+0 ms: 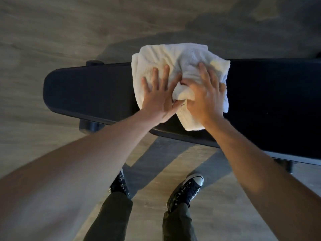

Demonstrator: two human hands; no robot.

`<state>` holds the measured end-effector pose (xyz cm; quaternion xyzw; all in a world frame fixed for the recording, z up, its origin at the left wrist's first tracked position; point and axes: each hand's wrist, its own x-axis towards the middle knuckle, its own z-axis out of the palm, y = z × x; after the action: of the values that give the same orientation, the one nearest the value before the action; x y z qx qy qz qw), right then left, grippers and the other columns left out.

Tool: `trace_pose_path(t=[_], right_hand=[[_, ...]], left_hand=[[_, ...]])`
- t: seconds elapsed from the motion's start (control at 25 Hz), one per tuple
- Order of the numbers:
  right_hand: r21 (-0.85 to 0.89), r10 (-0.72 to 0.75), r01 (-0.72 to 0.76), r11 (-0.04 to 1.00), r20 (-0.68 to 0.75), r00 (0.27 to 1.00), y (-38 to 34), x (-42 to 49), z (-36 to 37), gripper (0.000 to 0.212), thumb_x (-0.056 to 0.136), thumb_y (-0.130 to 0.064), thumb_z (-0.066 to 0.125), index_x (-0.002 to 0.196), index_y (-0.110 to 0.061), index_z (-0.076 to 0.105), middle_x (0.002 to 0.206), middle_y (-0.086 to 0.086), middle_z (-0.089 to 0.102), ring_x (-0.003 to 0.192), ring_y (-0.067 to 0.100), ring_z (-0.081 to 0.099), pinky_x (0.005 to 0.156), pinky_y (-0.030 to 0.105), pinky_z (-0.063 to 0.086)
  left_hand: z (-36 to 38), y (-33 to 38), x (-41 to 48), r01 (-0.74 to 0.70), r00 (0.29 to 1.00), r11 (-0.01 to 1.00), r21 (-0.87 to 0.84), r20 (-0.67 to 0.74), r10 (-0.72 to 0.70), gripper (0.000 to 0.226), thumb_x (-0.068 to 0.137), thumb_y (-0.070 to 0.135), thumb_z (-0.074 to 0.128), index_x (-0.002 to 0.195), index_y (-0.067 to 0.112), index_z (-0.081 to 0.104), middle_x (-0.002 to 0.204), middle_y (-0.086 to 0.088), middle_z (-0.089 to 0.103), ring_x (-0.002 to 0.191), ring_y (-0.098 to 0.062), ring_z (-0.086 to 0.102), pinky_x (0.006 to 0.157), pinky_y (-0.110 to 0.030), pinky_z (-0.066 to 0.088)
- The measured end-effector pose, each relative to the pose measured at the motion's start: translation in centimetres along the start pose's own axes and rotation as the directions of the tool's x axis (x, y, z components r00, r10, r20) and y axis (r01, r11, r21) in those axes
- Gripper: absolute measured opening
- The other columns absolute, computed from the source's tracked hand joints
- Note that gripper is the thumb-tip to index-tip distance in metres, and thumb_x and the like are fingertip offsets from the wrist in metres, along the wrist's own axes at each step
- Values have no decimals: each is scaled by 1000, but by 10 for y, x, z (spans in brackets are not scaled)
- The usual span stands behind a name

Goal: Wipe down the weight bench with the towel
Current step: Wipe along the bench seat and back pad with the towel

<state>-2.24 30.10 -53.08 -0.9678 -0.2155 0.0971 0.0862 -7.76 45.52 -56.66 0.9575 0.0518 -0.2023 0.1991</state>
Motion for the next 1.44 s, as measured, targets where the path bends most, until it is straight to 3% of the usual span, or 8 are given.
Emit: trace_pose_path(t=[0.28,0.48,0.76,0.88,1.0,1.24,1.44], right_hand=[[-15,-2,3,1000,58,998,20,26,-24,42,89,-28,65,128,-41,62,167,3,26,149,38,26,109,57,33],[22,43,-43,999,24,999,20,-53,-16,49,77,-20,74,122,-37,64,162,5,36,144,39,33,106,64,37],[55,89,-91,994,45,995,23,-156,-4,67,63,-14,88,122,-36,66,160,5,40,141,37,40,99,64,44],[80,87,-86,993,-11,996,33,-137,-6,63,64,-13,86,119,-36,67,159,6,43,139,36,42,98,59,44],[103,104,-98,990,-48,993,49,-108,-13,58,68,-11,79,118,-36,67,159,7,42,144,37,37,100,60,41],[46,112,-113,993,14,994,99,-4,-55,34,83,-37,68,117,-41,65,163,0,34,150,32,25,106,55,34],[29,131,-135,990,110,985,120,37,-74,38,85,-34,66,121,-46,64,163,-7,33,142,30,35,104,47,33]], left_hand=[[-12,22,29,22,999,999,26,35,-23,85,95,75,19,157,32,-20,167,-12,-25,153,-42,-20,120,-69,-6],[23,22,-37,-165,984,986,5,-66,165,80,98,69,25,161,31,-6,171,-11,-12,155,-40,-12,119,-70,5],[71,57,-121,-110,993,993,31,-31,111,78,96,67,20,162,30,0,171,-11,-9,156,-40,-9,120,-70,7],[62,61,-100,-102,995,993,64,-14,103,78,96,70,13,161,32,-2,171,-10,-6,156,-41,-5,119,-71,9],[48,71,-69,-108,994,992,58,-23,110,80,95,72,20,161,33,-3,171,-9,-5,156,-41,-4,119,-71,8],[-2,109,36,-54,998,998,11,-5,55,83,97,72,25,158,33,-15,170,-8,-18,154,-39,-16,120,-69,-3],[-22,133,68,15,995,1000,21,103,-17,81,99,67,22,156,31,-23,166,-12,-28,151,-43,-24,119,-69,-6]])
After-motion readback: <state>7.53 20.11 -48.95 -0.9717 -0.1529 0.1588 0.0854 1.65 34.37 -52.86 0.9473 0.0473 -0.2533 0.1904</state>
